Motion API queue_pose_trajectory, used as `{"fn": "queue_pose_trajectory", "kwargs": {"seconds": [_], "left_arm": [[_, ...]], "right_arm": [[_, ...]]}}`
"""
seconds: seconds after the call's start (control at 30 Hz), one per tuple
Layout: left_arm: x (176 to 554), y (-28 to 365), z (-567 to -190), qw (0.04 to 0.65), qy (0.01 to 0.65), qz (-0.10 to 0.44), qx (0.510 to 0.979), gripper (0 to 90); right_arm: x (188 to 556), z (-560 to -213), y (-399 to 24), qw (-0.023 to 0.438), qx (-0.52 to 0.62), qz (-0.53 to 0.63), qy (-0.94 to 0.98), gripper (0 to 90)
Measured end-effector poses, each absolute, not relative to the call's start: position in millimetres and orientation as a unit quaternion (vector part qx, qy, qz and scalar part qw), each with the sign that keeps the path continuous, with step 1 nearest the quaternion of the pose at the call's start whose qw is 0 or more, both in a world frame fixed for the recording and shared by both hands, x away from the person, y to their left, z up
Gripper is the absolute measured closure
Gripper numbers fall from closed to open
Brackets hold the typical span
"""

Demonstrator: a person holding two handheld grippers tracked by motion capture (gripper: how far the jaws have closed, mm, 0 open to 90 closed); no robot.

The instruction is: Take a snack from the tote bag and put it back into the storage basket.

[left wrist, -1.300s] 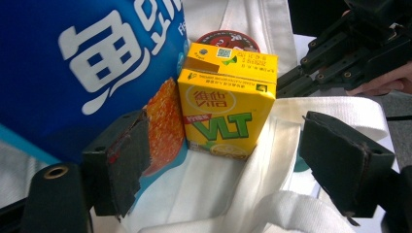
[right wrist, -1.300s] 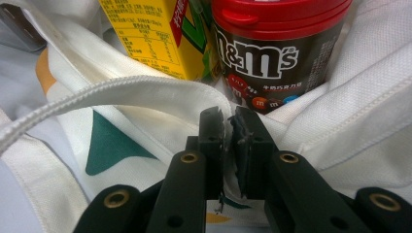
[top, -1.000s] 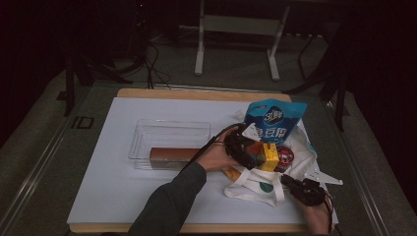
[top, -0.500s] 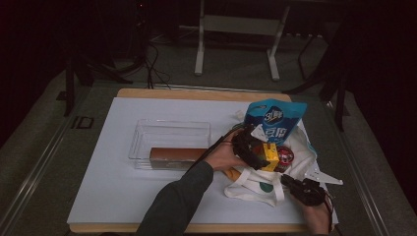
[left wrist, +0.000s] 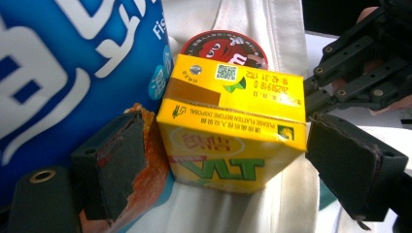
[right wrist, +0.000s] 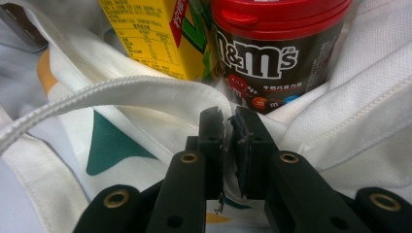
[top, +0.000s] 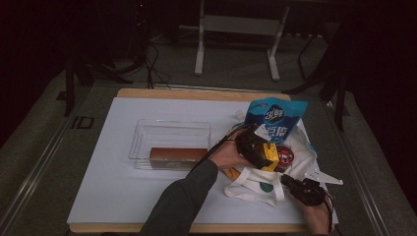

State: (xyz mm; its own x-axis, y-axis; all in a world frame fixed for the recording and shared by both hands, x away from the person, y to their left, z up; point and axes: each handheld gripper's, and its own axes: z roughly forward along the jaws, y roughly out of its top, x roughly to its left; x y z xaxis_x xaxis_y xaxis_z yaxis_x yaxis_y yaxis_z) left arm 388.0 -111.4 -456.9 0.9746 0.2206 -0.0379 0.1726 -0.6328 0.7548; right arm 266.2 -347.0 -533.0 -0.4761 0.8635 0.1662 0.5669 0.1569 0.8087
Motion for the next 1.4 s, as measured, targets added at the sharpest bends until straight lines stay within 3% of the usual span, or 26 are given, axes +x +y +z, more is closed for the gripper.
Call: {"fn": "queue_pose_trajectory", "kwargs": {"seconds": [0.57, 0.7, 1.4], "left_arm": [[388, -126, -469, 0.4, 0.093, 0.025, 0.911, 15.5], [387, -126, -470, 0.392, 0.102, 0.04, 0.914, 24.8], [377, -116, -473, 0.388, 0.126, 0.066, 0.91, 28.9]], "right_arm": [[266, -533, -347, 0.171, 0.482, 0.435, 0.741, 82.1], [266, -533, -347, 0.17, 0.482, 0.435, 0.741, 82.1], [266, -533, -347, 0.168, 0.482, 0.437, 0.741, 81.8]]}}
